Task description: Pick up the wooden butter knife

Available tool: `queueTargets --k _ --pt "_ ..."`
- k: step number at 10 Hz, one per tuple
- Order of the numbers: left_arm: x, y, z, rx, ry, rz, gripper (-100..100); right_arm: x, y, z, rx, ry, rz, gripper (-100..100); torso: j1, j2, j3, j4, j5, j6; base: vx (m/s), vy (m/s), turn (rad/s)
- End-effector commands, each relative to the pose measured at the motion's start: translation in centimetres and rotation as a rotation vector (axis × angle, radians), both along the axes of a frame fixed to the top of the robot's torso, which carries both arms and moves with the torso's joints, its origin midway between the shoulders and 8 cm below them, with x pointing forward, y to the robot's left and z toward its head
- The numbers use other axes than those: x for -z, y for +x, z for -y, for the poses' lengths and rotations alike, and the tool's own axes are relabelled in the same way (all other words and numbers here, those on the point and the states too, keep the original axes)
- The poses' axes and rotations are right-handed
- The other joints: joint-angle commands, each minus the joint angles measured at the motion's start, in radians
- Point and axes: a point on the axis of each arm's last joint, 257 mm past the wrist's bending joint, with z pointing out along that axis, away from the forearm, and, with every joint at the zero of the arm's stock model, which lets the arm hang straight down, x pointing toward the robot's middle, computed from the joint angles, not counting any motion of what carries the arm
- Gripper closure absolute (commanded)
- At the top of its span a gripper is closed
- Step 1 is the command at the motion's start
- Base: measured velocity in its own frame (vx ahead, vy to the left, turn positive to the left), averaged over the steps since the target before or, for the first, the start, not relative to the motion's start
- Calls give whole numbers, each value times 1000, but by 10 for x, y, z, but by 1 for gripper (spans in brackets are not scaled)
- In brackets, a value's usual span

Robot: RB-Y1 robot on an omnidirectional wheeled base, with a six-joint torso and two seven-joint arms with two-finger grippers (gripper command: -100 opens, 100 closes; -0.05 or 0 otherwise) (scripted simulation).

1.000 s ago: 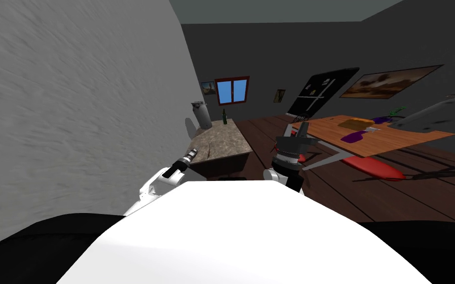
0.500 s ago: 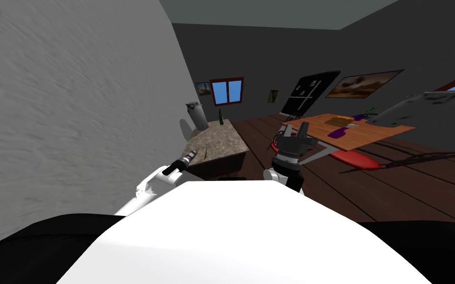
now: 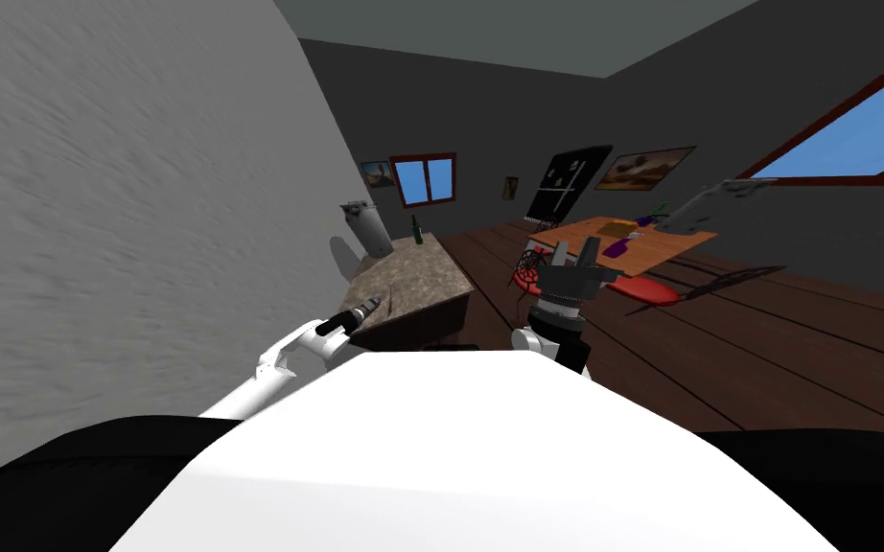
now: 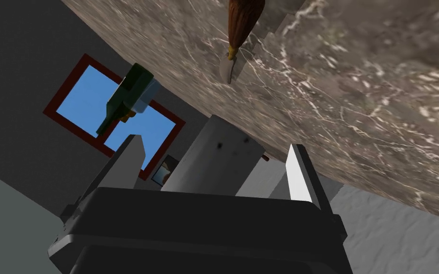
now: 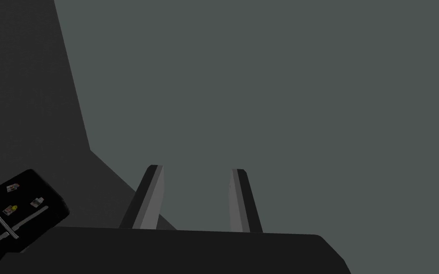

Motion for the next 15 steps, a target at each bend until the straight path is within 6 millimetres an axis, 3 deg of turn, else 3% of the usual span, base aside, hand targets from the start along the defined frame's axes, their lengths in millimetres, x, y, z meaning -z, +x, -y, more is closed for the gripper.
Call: queueTargets --k 1,9,15 --pt "6 -5 -9 -12 16 -37 -100 0 0 0 0 0 0 0 0 0 0 0 0 0 1 4 -67" --pt "46 -53 -56 -87 114 -321 -100 0 0 0 0 0 0 0 1 0 0 0 0 0 -1 5 -234" --pt "59 -92 -86 -136 185 -497 -100 0 0 0 0 0 0 0 0 0 0 0 0 -1 -2 3 -194"
